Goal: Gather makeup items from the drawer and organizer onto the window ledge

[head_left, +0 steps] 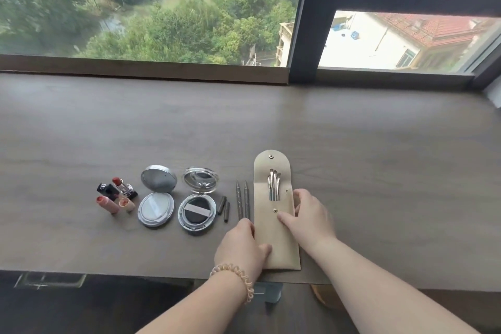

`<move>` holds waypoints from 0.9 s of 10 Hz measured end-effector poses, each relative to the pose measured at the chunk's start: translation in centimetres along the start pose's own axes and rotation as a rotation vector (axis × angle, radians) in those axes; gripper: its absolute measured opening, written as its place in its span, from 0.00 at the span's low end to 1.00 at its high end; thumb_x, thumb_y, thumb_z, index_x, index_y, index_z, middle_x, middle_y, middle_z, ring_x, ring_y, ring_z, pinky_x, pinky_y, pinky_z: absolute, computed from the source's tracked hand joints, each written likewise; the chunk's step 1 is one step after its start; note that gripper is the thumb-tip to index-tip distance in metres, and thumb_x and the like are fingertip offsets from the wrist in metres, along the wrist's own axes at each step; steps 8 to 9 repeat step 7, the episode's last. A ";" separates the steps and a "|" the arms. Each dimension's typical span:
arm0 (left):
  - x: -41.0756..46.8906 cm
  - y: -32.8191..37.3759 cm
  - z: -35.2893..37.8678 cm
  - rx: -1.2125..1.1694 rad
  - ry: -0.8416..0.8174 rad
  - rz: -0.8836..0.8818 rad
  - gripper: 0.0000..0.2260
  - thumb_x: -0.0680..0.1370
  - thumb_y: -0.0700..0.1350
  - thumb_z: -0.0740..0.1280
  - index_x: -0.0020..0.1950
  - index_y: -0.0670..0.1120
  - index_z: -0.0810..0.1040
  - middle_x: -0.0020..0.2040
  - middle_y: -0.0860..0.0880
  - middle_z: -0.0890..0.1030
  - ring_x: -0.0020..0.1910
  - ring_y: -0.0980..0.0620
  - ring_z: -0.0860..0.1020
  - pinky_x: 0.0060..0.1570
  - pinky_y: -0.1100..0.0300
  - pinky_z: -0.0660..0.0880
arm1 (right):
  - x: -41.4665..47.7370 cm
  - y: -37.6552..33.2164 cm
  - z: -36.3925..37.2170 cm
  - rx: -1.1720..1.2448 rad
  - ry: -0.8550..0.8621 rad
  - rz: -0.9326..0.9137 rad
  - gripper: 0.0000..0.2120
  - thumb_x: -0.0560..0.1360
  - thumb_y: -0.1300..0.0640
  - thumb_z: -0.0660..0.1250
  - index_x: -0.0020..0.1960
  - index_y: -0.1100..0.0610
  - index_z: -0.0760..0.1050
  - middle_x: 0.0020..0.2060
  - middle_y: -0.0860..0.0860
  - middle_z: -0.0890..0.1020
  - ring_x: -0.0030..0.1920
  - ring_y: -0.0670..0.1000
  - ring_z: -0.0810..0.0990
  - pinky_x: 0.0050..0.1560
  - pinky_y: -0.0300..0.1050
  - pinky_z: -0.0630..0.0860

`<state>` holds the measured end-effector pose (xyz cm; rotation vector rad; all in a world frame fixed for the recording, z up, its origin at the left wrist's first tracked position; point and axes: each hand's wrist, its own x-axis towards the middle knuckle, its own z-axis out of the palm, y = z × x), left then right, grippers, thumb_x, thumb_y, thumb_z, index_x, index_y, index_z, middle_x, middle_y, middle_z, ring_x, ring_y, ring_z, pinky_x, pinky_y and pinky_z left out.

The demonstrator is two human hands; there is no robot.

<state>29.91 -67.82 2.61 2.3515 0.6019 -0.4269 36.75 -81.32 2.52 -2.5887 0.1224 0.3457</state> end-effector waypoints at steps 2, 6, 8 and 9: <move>-0.1 0.3 -0.3 0.080 0.029 0.049 0.16 0.68 0.53 0.70 0.50 0.49 0.70 0.51 0.48 0.81 0.52 0.46 0.79 0.49 0.57 0.74 | -2.4 -0.2 0.7 -0.326 0.031 -0.202 0.20 0.71 0.43 0.65 0.60 0.48 0.69 0.54 0.50 0.73 0.59 0.53 0.70 0.57 0.49 0.64; -3.1 1.5 -0.9 0.206 0.127 0.115 0.13 0.75 0.52 0.63 0.56 0.50 0.69 0.55 0.51 0.79 0.55 0.48 0.78 0.49 0.56 0.72 | -5.0 1.0 -2.5 -0.415 -0.079 -0.346 0.24 0.74 0.46 0.62 0.69 0.46 0.63 0.61 0.49 0.72 0.63 0.54 0.68 0.62 0.51 0.61; -4.3 1.9 -2.0 0.193 0.192 0.115 0.09 0.76 0.50 0.61 0.55 0.50 0.71 0.54 0.51 0.80 0.53 0.48 0.78 0.48 0.56 0.72 | -5.5 1.4 -5.6 -0.329 -0.026 -0.371 0.22 0.75 0.46 0.61 0.68 0.45 0.66 0.62 0.47 0.72 0.64 0.52 0.68 0.62 0.49 0.60; -4.3 1.9 -2.0 0.193 0.192 0.115 0.09 0.76 0.50 0.61 0.55 0.50 0.71 0.54 0.51 0.80 0.53 0.48 0.78 0.48 0.56 0.72 | -5.5 1.4 -5.6 -0.329 -0.026 -0.371 0.22 0.75 0.46 0.61 0.68 0.45 0.66 0.62 0.47 0.72 0.64 0.52 0.68 0.62 0.49 0.60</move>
